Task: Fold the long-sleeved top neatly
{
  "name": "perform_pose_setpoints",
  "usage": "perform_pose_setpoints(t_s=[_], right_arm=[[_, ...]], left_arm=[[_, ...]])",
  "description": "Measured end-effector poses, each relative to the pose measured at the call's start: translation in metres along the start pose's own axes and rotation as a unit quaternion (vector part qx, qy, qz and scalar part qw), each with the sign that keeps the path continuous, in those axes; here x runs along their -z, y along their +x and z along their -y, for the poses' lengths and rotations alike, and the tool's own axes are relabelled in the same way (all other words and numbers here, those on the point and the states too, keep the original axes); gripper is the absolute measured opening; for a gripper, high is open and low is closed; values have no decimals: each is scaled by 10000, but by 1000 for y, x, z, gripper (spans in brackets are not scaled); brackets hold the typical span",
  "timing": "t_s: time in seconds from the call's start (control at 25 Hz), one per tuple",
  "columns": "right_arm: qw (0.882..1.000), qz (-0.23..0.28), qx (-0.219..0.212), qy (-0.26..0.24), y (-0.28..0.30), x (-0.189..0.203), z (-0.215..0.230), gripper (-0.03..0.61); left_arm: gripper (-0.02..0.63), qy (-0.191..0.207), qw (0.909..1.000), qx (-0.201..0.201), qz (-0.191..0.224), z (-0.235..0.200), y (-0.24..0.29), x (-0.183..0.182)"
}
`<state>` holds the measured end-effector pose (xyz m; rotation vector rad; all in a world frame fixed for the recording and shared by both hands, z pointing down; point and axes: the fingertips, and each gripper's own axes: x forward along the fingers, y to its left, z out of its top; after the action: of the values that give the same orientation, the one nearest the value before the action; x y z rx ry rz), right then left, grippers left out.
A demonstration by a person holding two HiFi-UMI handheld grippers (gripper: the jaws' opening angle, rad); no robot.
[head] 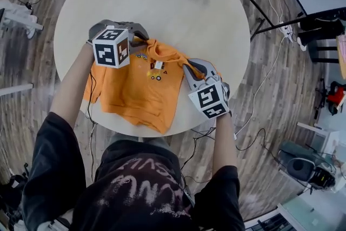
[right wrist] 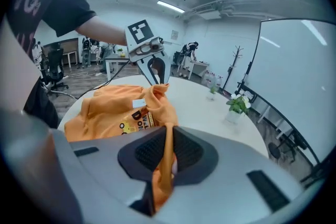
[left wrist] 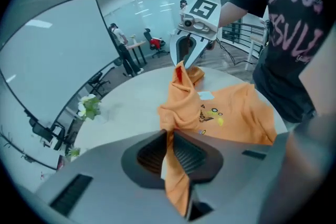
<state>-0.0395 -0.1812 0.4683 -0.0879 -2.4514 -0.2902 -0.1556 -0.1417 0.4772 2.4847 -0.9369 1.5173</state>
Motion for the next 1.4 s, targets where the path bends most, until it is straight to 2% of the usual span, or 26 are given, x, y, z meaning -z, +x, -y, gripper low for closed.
perform_pose_setpoints(t_s=[0.2,0.36,0.48,0.72,0.96,1.2,1.4], right_arm=[[9985,336,298,-309,-25,-43,7,32],[9950,659,638,-400,-51,-78,16,29],[9917,896,793,-464,-67,-105,23,29],[9831,1315,975,-813,-107,-151,22,31],[9720,1644,1198,-1174,-142,-204,24,31],[9563,1954,1602,-1472,-190,-246,4,31],[9463,2039,1955,-1574,-212,-273,-23,29]], left_arm=[[48,-326,9949,-944,171,-10,-57,-15],[43,-568,9836,-1678,328,-13,-110,-24],[41,-634,9759,-2046,418,-15,-149,-32],[42,-421,9610,-2709,351,-6,-211,-63],[43,-185,9418,-3332,415,-3,-279,-90],[43,37,9220,-3845,462,24,-333,-116],[43,217,9093,-4113,594,46,-367,-119]])
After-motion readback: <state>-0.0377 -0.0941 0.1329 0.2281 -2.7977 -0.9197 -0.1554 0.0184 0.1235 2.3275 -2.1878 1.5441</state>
